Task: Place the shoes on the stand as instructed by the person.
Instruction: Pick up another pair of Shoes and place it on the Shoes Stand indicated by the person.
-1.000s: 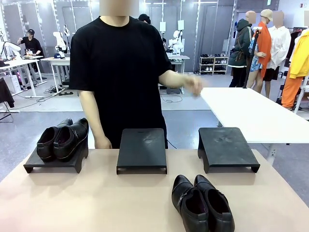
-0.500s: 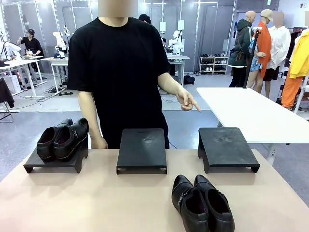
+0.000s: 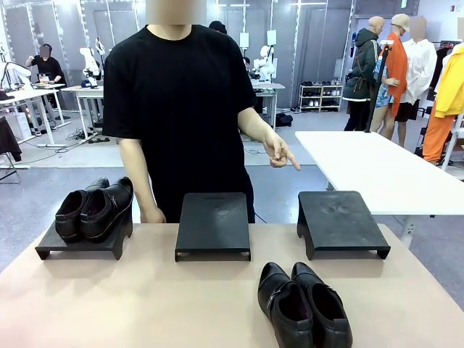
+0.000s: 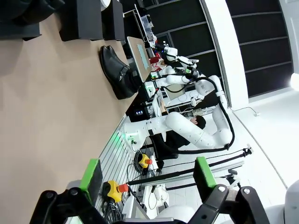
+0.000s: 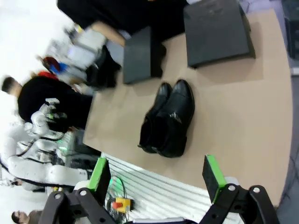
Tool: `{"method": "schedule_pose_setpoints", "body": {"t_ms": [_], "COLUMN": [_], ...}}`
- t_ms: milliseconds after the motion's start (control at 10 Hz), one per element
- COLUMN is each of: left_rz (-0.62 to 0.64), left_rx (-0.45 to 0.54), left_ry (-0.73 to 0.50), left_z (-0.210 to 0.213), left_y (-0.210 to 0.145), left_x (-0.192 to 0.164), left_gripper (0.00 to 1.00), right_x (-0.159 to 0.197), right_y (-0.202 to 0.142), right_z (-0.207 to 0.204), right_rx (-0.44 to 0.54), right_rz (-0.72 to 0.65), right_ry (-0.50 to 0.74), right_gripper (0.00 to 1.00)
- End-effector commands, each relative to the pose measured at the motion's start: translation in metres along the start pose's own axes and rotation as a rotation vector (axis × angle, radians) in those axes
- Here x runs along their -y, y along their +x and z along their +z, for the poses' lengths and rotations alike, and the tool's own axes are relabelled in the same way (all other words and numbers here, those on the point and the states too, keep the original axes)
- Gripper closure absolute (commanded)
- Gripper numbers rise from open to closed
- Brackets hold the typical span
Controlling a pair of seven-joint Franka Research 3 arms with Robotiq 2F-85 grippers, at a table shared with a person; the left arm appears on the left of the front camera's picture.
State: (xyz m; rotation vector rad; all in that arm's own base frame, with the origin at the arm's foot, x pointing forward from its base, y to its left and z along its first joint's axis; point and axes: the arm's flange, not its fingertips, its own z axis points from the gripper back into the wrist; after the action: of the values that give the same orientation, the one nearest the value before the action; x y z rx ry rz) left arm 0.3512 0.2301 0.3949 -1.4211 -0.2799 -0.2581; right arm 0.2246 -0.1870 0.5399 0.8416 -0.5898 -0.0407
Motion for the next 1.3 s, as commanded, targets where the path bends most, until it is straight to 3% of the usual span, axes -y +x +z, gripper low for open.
{"method": "schedule_pose_setpoints", "body": {"t_ms": [0, 400, 600, 900, 1200], "left_rz": [-0.011, -0.011, -0.011, -0.011, -0.011], "left_rx": [0.015, 0.015, 0.015, 0.015, 0.015], "left_ry": [0.016, 0.016, 0.016, 0.016, 0.016], "left_z": [-0.002, -0.002, -0.002, -0.002, -0.002], "left_y": [0.001, 0.001, 0.001, 0.001, 0.001], "left_x": [0.001, 0.001, 0.001, 0.001, 0.001], "left_gripper": [0.00, 0.00, 0.00, 0.00, 0.00], "right_x": [-0.078, -0.160, -0.171, -0.167, -0.161], "right_y": [0.026, 0.045, 0.039, 0.008, -0.025], "right_z": [-0.031, -0.139, -0.199, -0.287, -0.346], "right_rx": [-0.234, -0.540, -0.569, -0.532, -0.537], "right_rz": [0.071, 0.152, 0.121, 0.090, 0.089], "right_ry": [-0.158, -0.315, -0.413, -0.527, -0.621], "right_gripper": [0.00, 0.00, 0.00, 0.00, 0.00]}}
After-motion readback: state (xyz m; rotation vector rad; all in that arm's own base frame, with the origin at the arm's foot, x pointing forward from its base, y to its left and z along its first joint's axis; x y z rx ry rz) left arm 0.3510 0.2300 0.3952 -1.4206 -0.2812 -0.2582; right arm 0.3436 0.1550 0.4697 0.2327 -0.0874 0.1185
